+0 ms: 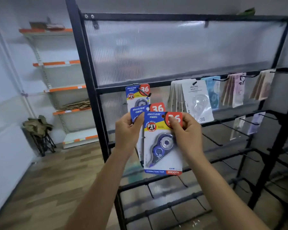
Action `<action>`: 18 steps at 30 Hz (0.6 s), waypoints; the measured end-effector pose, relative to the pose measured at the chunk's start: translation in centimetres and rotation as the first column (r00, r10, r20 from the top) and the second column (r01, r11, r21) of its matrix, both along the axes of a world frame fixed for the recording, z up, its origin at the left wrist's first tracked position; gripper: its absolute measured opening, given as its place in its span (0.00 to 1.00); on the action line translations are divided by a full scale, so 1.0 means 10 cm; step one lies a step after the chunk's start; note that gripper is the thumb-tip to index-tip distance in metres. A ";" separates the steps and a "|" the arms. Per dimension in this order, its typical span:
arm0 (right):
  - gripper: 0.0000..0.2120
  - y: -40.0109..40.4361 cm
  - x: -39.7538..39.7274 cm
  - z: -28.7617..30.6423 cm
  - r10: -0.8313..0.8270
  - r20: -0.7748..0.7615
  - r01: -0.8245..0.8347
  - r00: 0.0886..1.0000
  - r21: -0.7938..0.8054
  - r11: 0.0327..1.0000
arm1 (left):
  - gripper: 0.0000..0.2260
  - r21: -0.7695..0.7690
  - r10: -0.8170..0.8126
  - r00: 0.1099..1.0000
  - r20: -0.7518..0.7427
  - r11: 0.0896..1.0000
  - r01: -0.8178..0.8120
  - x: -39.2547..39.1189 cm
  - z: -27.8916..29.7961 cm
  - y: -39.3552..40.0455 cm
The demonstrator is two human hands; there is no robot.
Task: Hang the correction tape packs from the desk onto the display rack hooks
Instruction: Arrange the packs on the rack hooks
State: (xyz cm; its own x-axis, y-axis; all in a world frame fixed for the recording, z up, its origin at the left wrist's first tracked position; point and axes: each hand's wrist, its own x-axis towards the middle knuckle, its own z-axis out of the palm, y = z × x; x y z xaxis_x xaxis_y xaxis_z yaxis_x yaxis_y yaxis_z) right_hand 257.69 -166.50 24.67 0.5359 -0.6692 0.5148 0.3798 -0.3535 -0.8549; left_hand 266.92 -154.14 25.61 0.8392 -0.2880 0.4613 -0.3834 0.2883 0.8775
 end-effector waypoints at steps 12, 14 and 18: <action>0.09 -0.28 0.14 0.26 0.349 0.127 -0.361 0.929 0.094 0.928 | 0.04 -0.050 0.129 0.988 0.079 0.991 -0.126 0.10 0.26 -0.24; 0.06 -0.28 0.16 0.28 0.340 0.123 -0.351 0.932 0.085 0.933 | 0.04 -0.050 0.111 0.990 0.089 0.993 -0.106 0.15 0.23 -0.25; 0.02 -0.27 0.26 0.36 0.296 0.088 -0.301 0.951 0.057 0.952 | 0.03 -0.003 0.127 0.987 0.103 0.992 -0.127 0.28 0.20 -0.24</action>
State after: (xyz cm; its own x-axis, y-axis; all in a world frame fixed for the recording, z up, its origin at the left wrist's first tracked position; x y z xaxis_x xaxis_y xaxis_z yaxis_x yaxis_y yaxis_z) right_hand 260.29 -169.20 28.32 0.6766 -0.5202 0.5212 0.5252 -0.1551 -0.8367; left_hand 269.70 -156.49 27.57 0.8172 -0.1836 0.5463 -0.5050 0.2287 0.8323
